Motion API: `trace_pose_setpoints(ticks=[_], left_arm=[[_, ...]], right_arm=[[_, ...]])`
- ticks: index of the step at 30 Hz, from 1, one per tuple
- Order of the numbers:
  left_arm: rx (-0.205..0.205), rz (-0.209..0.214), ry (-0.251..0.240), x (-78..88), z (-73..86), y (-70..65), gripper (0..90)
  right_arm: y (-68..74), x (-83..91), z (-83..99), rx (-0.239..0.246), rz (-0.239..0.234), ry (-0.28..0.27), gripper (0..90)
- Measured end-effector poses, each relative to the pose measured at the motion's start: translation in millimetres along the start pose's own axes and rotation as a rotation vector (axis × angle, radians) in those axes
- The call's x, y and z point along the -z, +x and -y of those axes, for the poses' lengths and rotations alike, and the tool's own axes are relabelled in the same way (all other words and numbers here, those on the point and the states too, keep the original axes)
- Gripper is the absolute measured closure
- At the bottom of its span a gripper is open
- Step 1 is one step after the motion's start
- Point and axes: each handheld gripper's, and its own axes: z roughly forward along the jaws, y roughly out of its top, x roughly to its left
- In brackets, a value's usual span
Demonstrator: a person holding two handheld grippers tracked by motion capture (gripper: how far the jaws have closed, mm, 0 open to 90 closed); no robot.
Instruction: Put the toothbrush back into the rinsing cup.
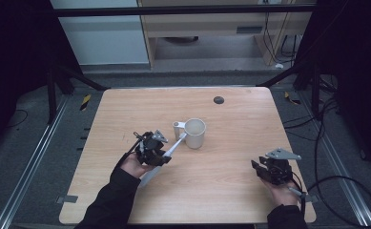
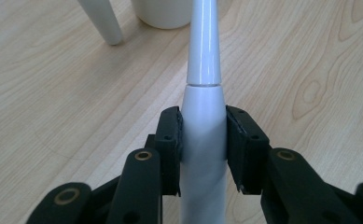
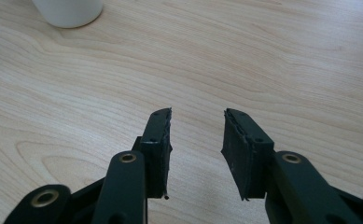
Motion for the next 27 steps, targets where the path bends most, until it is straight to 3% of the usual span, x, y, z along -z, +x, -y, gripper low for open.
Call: trace_pose_setpoints(ticks=[11,27], left_arm=[[0.005,-0.021,-0.071,18.5,-1.5,1.5,67.0],[0.033,-0.103,-0.260,44.4,-1.1,3.2,67.0]], right_arm=[[-0.2,-0.1,0.4,0.001,0.001,-0.002,61.8],[-0.8,0.9,0.0,0.007,0.005,-0.008,61.8]])
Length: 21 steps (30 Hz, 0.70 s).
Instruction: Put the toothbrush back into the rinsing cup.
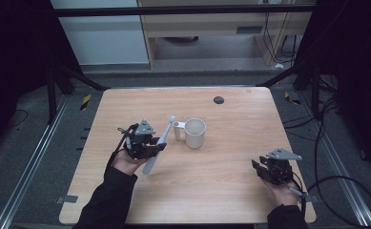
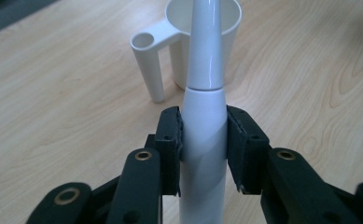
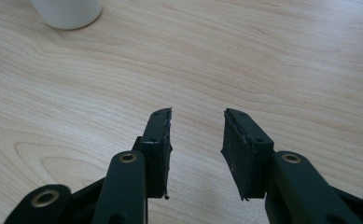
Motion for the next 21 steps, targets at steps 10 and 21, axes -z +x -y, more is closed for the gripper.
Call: trace_pose_setpoints(ticks=[10,21], left_arm=[[0.024,-0.047,-0.118,13.6,-3.1,5.6,67.0],[0.042,-0.094,-0.253,24.6,-18.9,12.6,67.0]], right_arm=[[0.9,0.5,-0.4,-0.001,0.003,0.000,61.8],[0.8,0.2,-0.3,-0.004,0.003,0.000,61.7]])
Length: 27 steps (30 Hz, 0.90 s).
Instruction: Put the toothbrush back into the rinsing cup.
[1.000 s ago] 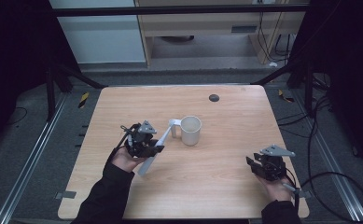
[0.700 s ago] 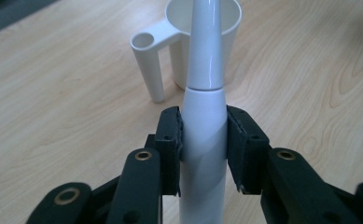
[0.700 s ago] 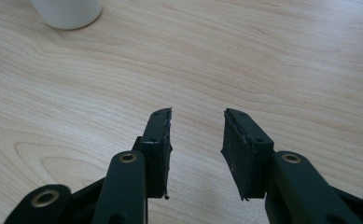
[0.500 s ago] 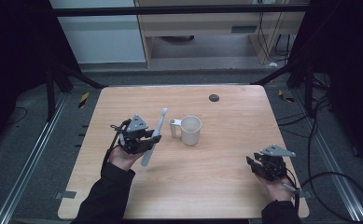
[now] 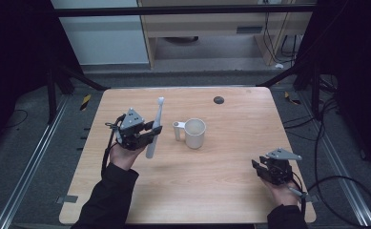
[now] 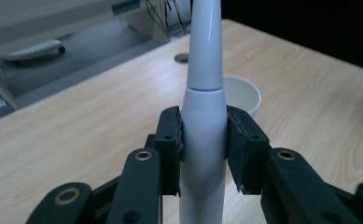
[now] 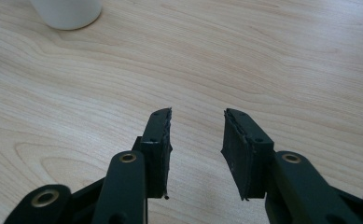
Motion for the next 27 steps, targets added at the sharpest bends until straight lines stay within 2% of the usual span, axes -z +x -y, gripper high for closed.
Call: trace_pose_setpoints(ticks=[3,4,12,23,27], left_arm=[[0.019,-0.021,-0.057,1.2,-5.8,4.1,67.0],[0.019,-0.021,-0.057,1.2,-5.8,4.1,67.0],[0.065,-0.074,-0.169,-5.9,-12.0,11.5,67.0],[0.090,-0.088,-0.247,-20.7,-23.8,11.8,67.0],[0.109,-0.079,-0.279,-27.8,-27.3,11.7,67.0]], right_arm=[[-0.2,-0.3,0.3,0.002,-0.001,0.001,61.7],[-0.2,-0.3,0.3,0.002,-0.001,0.001,61.7],[0.7,-0.5,0.3,-0.004,-0.005,0.005,61.7],[1.0,-1.0,0.4,-0.005,-0.010,0.004,61.7],[1.0,-1.8,0.5,-0.001,-0.010,0.001,61.7]])
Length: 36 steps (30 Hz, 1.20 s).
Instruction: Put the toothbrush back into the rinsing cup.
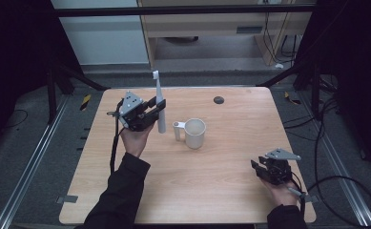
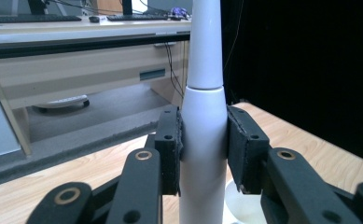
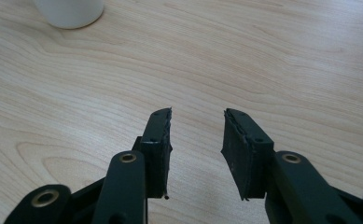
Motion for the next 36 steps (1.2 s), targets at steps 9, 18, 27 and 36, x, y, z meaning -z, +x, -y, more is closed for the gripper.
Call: trace_pose_setpoints(ticks=[9,18,27,36], left_arm=[[0.011,0.001,-0.064,-11.0,-5.5,-5.8,67.0],[0.027,0.005,-0.100,-20.3,-9.0,-11.8,66.9],[0.038,0.026,-0.122,-33.3,-7.9,-21.9,66.9],[0.032,0.049,-0.125,-47.2,-5.4,-35.2,66.9]], right_arm=[[0.5,-1.2,0.1,0.002,-0.003,0.000,61.7],[-0.2,-1.4,0.2,0.003,-0.004,0.001,61.8],[0.3,-1.6,-0.1,-0.006,-0.010,0.002,61.8],[-0.8,-1.5,0.1,-0.008,-0.013,0.004,61.9]])
